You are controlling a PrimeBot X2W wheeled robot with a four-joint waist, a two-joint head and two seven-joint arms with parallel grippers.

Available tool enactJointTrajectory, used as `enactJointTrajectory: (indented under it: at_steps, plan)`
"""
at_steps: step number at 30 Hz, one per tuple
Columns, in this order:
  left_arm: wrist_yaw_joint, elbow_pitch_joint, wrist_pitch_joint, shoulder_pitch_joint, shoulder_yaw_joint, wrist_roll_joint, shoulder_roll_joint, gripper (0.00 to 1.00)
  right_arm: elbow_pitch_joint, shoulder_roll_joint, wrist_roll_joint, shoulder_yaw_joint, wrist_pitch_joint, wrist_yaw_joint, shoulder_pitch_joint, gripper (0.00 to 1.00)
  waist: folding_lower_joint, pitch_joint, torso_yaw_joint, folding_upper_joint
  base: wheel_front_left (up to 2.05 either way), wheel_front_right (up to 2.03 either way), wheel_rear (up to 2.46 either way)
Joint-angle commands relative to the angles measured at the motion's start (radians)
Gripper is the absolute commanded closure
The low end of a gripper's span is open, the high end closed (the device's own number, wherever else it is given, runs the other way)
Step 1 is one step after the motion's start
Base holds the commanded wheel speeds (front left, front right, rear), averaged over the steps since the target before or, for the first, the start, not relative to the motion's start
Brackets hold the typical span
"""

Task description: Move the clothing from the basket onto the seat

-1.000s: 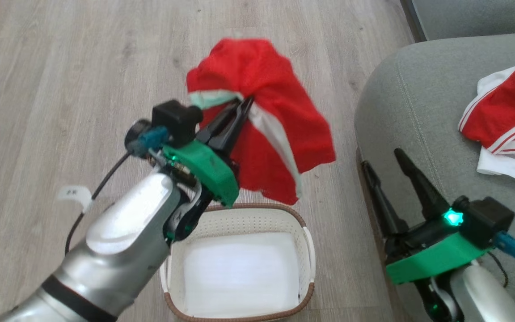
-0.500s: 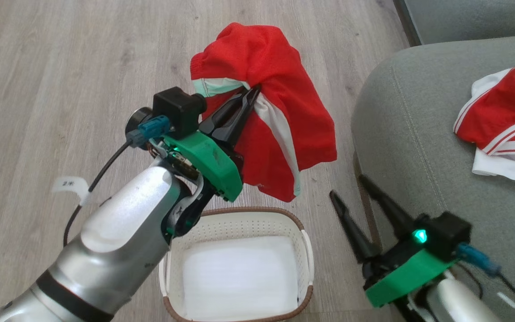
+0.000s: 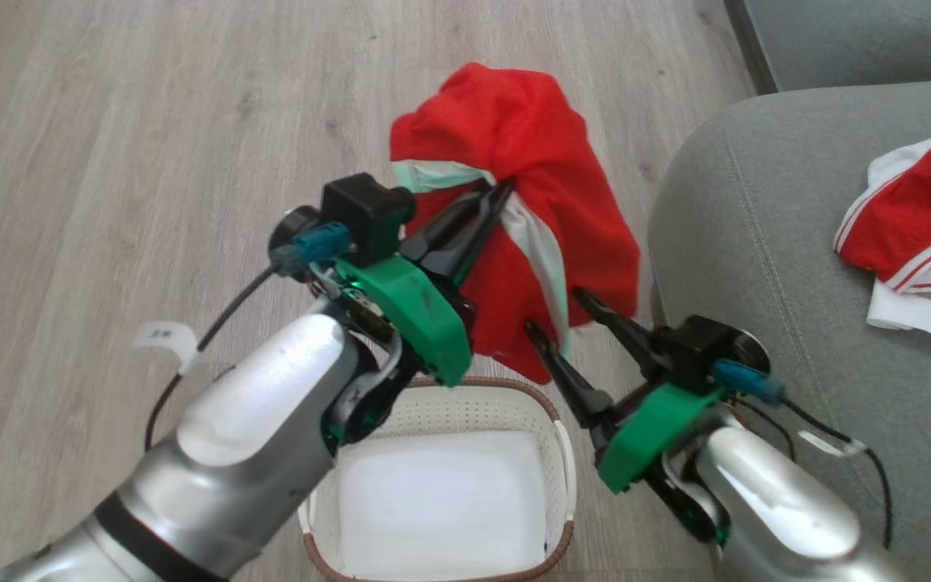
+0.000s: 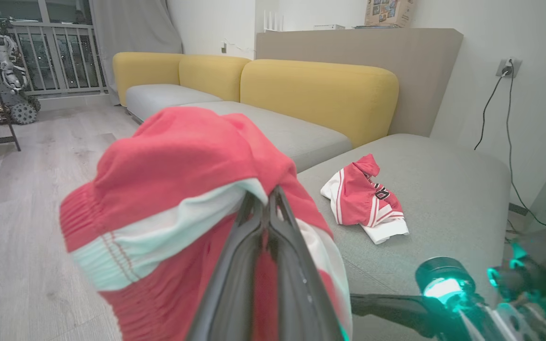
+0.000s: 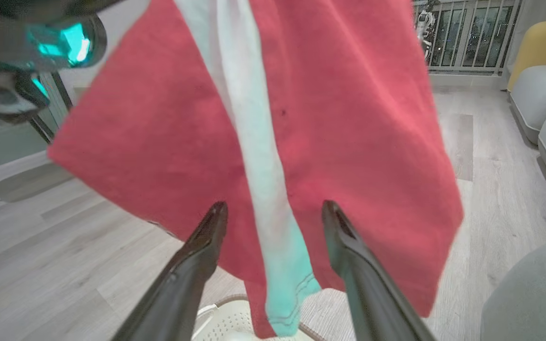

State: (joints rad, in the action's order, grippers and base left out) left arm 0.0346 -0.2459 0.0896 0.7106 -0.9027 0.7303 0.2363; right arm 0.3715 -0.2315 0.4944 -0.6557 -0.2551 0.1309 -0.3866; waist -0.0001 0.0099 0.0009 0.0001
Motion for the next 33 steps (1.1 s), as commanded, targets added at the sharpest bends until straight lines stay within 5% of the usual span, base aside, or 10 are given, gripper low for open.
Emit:
enactJointTrajectory:
  at_steps: [1,9,15,16,17,18,33]
  plan:
    - [-0.006,0.033,-0.001,0.059,0.033,-0.001,0.005,1.00,0.002,0.028,-0.010,-0.018,-0.007,0.000,-0.049,0.00,0.0001,-0.001,0.006,-0.0001,0.00,0.00,0.00]
    - [-0.023,0.032,-0.008,0.052,0.000,0.006,-0.030,1.00,0.136,0.078,-0.016,-0.040,-0.007,0.000,-0.141,0.00,0.0001,0.000,0.031,-0.0001,0.00,0.00,0.00]
    - [-0.031,0.022,-0.011,0.039,-0.022,0.014,-0.047,1.00,0.137,0.107,-0.059,0.059,-0.007,0.000,-0.166,0.04,0.0001,0.005,0.047,-0.0001,0.00,0.00,0.00]
    - [-0.031,0.019,-0.010,0.037,-0.024,0.015,-0.048,1.00,0.132,0.110,-0.066,0.069,-0.007,0.000,-0.164,0.36,0.0001,0.005,0.048,-0.0001,0.00,0.00,0.00]
    - [-0.031,0.017,-0.010,0.035,-0.025,0.016,-0.049,1.00,0.128,0.112,-0.072,0.077,-0.007,0.000,-0.161,0.81,0.0001,0.005,0.050,-0.0001,0.00,0.00,0.00]
    - [-0.032,0.014,-0.009,0.033,-0.026,0.017,-0.050,1.00,0.124,0.114,-0.077,0.083,-0.007,0.000,-0.159,1.00,0.0001,0.005,0.051,-0.0001,0.00,0.00,0.00]
    - [-0.011,-0.017,0.024,0.006,0.012,0.043,-0.007,1.00,0.031,0.082,-0.075,0.159,-0.007,0.000,-0.076,1.00,0.0001,0.005,0.039,-0.0001,0.00,0.00,0.00]
